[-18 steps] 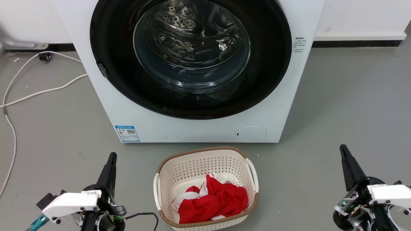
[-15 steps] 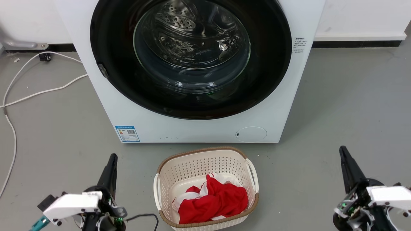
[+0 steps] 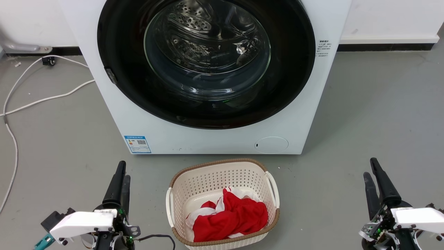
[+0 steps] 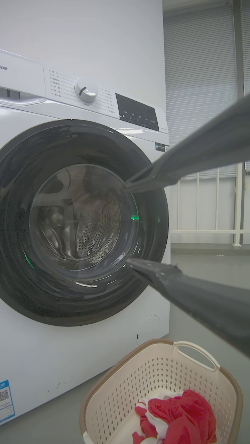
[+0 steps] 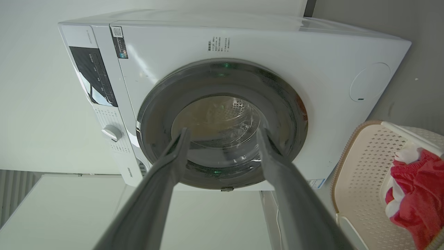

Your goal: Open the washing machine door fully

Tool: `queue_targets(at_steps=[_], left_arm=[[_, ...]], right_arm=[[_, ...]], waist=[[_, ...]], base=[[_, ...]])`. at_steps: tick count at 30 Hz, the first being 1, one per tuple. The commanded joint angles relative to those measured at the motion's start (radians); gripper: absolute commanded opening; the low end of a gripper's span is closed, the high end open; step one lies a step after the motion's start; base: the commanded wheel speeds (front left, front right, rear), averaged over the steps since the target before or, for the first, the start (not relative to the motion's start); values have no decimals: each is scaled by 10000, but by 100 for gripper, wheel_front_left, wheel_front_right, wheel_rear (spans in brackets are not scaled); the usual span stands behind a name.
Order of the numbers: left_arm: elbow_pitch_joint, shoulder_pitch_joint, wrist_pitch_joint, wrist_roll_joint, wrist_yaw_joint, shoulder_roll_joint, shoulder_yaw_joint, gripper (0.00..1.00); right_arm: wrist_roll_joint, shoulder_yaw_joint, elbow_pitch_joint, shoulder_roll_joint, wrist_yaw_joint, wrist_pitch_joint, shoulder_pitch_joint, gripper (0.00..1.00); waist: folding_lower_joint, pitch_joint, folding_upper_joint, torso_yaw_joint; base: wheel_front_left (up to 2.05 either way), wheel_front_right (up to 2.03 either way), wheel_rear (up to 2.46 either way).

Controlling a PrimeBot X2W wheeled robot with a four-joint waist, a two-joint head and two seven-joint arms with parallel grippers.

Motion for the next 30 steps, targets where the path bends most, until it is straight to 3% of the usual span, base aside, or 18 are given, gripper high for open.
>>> queue_targets(at_steps=[1, 5, 18, 30], left_arm=[[-358, -257, -144, 406, -10, 30, -11, 100], [-601, -290, -276, 1091, -11, 30, -28, 100], [-1536, -434, -812, 4239, -16, 30, -167, 100], [-1708, -435, -1242, 6611, -21, 189, -478, 100]], right_arm=[[-420, 15, -326, -22, 2, -127, -169, 100], [-1140, 45, -560, -20, 2, -260, -178, 100], [-5145, 286, -1808, -14, 2, -792, -76, 100], [-8104, 635, -2135, -9, 2, -1223, 261, 100]], waist=[[0, 1, 0, 5], [0, 4, 0, 13], [0, -9, 0, 81], [0, -22, 0, 126]], base=[[0, 0, 0], [0, 0, 0], [0, 0, 0], [0, 0, 0]])
